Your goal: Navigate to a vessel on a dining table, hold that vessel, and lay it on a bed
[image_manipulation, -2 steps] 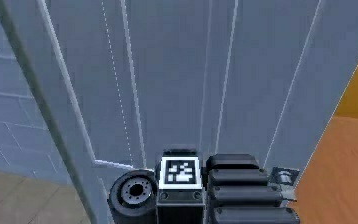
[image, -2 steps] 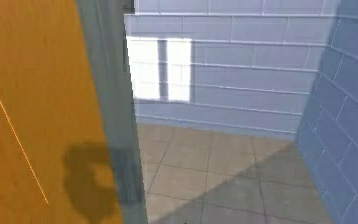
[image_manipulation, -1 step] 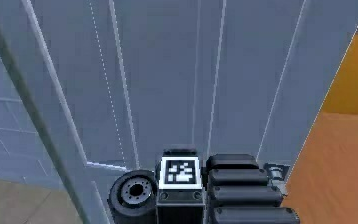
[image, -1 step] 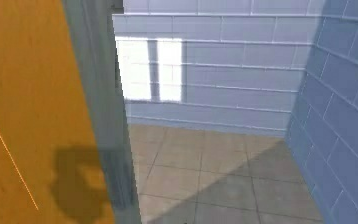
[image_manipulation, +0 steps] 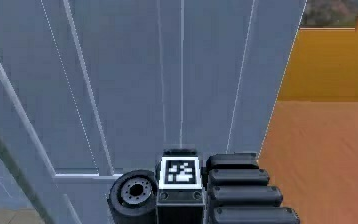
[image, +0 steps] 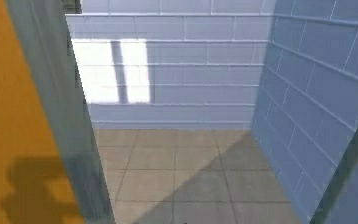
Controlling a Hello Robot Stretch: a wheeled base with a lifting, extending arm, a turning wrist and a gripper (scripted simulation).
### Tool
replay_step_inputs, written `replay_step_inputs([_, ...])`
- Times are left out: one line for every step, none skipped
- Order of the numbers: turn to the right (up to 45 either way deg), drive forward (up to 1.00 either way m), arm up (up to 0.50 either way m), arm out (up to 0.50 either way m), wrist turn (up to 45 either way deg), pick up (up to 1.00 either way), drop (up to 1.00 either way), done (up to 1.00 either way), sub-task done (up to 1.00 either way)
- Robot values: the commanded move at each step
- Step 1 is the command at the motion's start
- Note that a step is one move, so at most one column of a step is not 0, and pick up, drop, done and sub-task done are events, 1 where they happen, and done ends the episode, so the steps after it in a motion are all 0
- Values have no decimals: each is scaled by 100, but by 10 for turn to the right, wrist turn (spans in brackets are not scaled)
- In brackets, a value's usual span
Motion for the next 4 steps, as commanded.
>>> replay_step_inputs([0, 45, 0, 0, 0, 0, 0, 0, 0])
replay_step_inputs([180, 0, 0, 0, 0, 0, 0, 0, 0])
replay_step_inputs([0, 10, 0, 0, 0, 0, 0, 0, 0])
replay_step_inputs([150, 0, 0, 0, 0, 0, 0, 0, 0])
